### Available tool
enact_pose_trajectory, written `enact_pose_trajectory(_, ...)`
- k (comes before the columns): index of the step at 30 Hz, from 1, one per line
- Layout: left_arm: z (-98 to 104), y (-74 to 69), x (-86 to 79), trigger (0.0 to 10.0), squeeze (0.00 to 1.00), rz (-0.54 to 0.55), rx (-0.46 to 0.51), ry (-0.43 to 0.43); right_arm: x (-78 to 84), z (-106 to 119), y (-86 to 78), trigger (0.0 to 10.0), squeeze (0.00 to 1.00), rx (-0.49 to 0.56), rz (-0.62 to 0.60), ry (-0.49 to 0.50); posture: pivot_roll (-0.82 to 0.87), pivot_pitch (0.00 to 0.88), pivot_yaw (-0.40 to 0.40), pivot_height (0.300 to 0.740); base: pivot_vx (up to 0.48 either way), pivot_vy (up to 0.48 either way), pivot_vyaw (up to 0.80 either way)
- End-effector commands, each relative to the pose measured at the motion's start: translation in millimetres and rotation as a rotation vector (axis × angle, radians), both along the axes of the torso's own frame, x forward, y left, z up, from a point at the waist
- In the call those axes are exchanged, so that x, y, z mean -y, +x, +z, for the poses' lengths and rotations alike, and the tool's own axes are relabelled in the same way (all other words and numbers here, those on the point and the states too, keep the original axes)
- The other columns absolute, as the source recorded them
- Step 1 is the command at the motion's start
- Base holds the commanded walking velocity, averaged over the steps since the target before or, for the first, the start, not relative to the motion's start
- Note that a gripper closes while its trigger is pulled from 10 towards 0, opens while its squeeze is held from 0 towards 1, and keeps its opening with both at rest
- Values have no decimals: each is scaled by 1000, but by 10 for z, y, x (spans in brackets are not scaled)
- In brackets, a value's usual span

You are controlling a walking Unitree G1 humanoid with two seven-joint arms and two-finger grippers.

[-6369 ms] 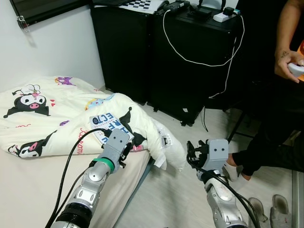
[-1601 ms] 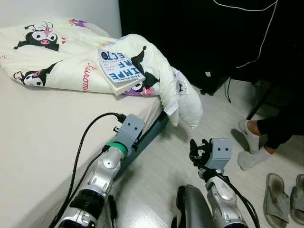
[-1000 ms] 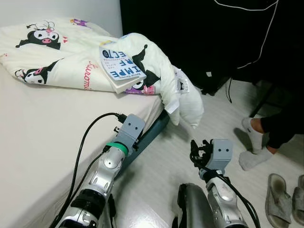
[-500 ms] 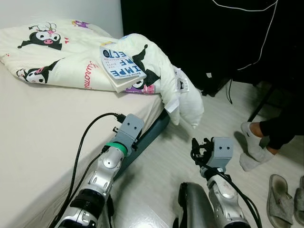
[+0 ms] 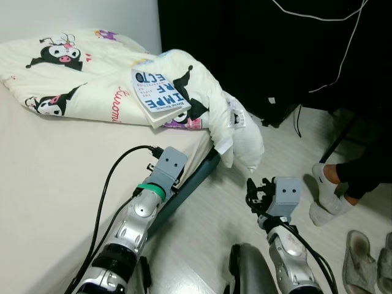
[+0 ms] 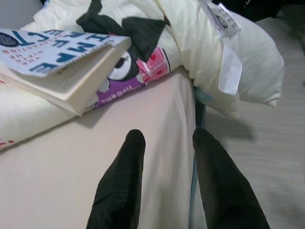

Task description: Clean up the room

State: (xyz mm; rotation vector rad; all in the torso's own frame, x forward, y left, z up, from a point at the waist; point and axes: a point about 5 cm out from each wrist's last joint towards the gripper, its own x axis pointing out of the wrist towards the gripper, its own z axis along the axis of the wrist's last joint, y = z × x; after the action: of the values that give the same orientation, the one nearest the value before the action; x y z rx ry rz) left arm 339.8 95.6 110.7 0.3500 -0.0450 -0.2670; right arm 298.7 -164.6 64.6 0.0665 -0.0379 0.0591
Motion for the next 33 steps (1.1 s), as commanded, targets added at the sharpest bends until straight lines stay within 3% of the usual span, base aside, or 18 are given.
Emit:
enact_pose_trajectory(1, -89, -35, -8, 10000, 0, -1, -36, 9, 11, -75, -39, 10000, 0, -32, -8, 12, 27, 88, 44, 634, 0, 0, 0)
enact_pose_trajectory(14, -178, -72, 19, 10000, 0, -52, -90, 13, 7, -100, -51, 10000, 0, -43, -1, 10, 27, 86, 42, 668, 0, 0, 0)
enact_pose_trajectory(19, -345, -151, -36, 10000, 0, -83, -147, 50, -3, -144, -77, 10000, 0, -59, 4, 8, 28, 79, 43, 683, 0, 0, 0)
enact_pose_trajectory(21, -440, -184, -127, 10000, 0, -69, -179, 77, -11, -191, -98, 10000, 0, -78, 7, 4, 28, 79, 43, 688, 0, 0, 0)
enact_pose_trajectory(22, -569, -233, -273, 10000, 0, -42, -228, 109, -17, -279, -142, 10000, 0, -115, 10, 0, 30, 78, 43, 693, 0, 0, 0)
enact_pose_trajectory(23, -569, -233, -273, 10000, 0, -42, -228, 109, -17, -279, -142, 10000, 0, -115, 10, 0, 30, 78, 43, 693, 0, 0, 0)
enact_pose_trajectory(24, -693, -292, -427, 10000, 0, -9, -277, 139, -18, -387, -201, 10000, 0, -163, 11, -5, 32, 76, 38, 698, 0, 0, 0)
enact_pose_trajectory(25, -693, -292, -427, 10000, 0, -9, -277, 139, -18, -387, -201, 10000, 0, -163, 11, -5, 32, 76, 38, 698, 0, 0, 0)
enact_pose_trajectory(27, -918, -434, -710, 10000, 0, 66, -375, 176, -16, -622, -356, 10000, 0, -272, 11, -2, 38, 75, 28, 707, 0, 0, 0)
enact_pose_trajectory(28, -918, -434, -710, 10000, 0, 66, -375, 176, -16, -622, -356, 10000, 0, -272, 11, -2, 38, 75, 28, 707, 0, 0, 0)
enact_pose_trajectory(30, -1085, -569, -892, 10000, 0, 137, -467, 157, -29, -836, -520, 10000, 0, -384, 7, 23, 44, 76, 16, 717, 0, 0, 0)
enact_pose_trajectory(33, -1161, -633, -980, 10000, 0, 188, -518, 126, -38, -966, -629, 10000, 0, -461, 4, 38, 54, 75, 6, 727, 0, 0, 0)
